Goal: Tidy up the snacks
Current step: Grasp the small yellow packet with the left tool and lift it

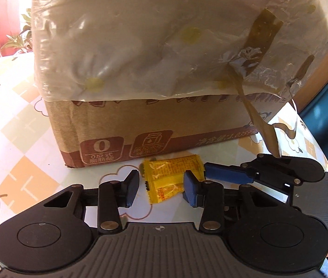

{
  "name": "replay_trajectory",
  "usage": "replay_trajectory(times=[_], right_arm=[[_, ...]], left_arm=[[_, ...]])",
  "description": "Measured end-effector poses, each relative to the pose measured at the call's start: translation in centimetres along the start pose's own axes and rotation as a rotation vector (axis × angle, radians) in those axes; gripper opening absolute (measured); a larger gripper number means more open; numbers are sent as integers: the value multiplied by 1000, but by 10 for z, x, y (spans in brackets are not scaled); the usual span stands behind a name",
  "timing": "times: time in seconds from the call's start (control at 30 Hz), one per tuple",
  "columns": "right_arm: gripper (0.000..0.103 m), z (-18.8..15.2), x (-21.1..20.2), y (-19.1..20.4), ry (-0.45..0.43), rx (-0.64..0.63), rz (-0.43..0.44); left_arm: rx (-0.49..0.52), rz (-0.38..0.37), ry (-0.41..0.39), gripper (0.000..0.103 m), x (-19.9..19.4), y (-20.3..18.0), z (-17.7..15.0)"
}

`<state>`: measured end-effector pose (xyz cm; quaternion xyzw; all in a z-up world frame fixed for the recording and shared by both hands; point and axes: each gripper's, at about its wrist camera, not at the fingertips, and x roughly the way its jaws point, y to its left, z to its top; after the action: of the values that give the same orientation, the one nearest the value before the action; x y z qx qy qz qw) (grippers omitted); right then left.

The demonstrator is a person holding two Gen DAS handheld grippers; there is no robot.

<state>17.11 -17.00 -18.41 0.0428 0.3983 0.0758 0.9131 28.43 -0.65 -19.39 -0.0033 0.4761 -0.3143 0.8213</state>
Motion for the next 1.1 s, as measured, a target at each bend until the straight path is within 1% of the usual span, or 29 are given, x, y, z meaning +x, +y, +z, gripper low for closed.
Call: replay_trajectory(times=[0.1,0.37,0.43,0.53,0.73,0.97,1.1], right_arm=[[35,-2,-3,2,0,-12,1],[31,-8,-12,7,7,-8,11],[31,-10,-13,9,6,-13,6],[31,-14,-16,15,10,-21,5],[30,-20,-23,19,11,-20,7],[30,-25,-30,16,2,12,19],[29,-28,-43,15,-18,19,21]], left_arm=[[5,5,-5,44,-1,-7,-3],[-5,-15,-5,44,-5,-20,-17],[-20,-26,-12,44,-8,-22,-23],[-10,-22,-17,44,-10,-30,-29],[-23,-35,-15,44,-17,-32,-38],[15,-17,-21,44,-18,-47,-44],[31,-9,-30,44,-15,-57,-40]])
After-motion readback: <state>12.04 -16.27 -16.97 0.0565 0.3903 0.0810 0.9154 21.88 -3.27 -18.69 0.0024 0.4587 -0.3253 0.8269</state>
